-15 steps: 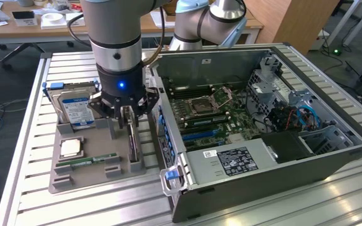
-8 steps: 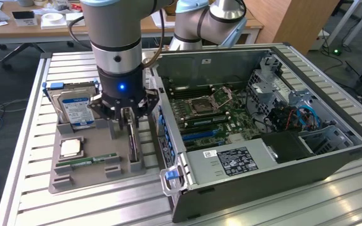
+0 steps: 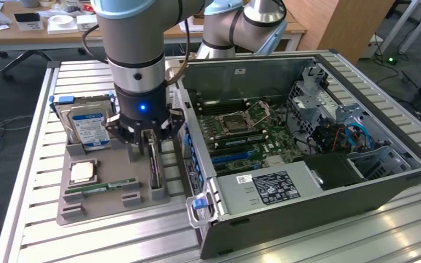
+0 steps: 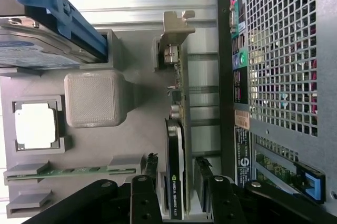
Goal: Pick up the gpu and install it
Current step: 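Pick up the gpu and move the gpu toward the slot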
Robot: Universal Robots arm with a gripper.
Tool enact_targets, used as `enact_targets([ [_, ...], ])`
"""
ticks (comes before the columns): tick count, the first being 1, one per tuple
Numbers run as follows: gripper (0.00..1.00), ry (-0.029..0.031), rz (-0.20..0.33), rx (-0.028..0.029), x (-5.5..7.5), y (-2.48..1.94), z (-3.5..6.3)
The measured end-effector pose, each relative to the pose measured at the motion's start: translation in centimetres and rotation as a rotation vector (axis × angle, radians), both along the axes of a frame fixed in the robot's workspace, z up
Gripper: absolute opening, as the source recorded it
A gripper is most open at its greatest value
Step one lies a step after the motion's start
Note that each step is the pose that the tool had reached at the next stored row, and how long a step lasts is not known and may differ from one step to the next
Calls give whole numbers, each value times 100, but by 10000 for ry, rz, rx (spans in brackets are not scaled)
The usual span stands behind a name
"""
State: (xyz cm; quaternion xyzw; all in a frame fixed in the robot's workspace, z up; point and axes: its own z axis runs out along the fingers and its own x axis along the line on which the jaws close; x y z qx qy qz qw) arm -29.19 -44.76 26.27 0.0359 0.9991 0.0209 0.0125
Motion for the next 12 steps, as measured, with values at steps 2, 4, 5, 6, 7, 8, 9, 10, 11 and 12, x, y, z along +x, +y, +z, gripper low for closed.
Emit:
enact_targets([
  [2,42,0,0,0,1,0,-15],
  [4,42,1,0,-1,4,0,-17],
  [5,42,2,-1,-1,5,0,-18],
  [6,42,-1,-1,1,8,0,-22],
  [7,42,-1,0,0,11,0,-26],
  [8,42,0,-1,-1,12,0,-28],
  [9,42,0,-1,-1,12,0,-28],
  [10,42,1,-1,0,12,0,-28],
  [11,42,-3,-1,2,12,0,-36],
  [12,42,-2,0,3,13,0,-47],
])
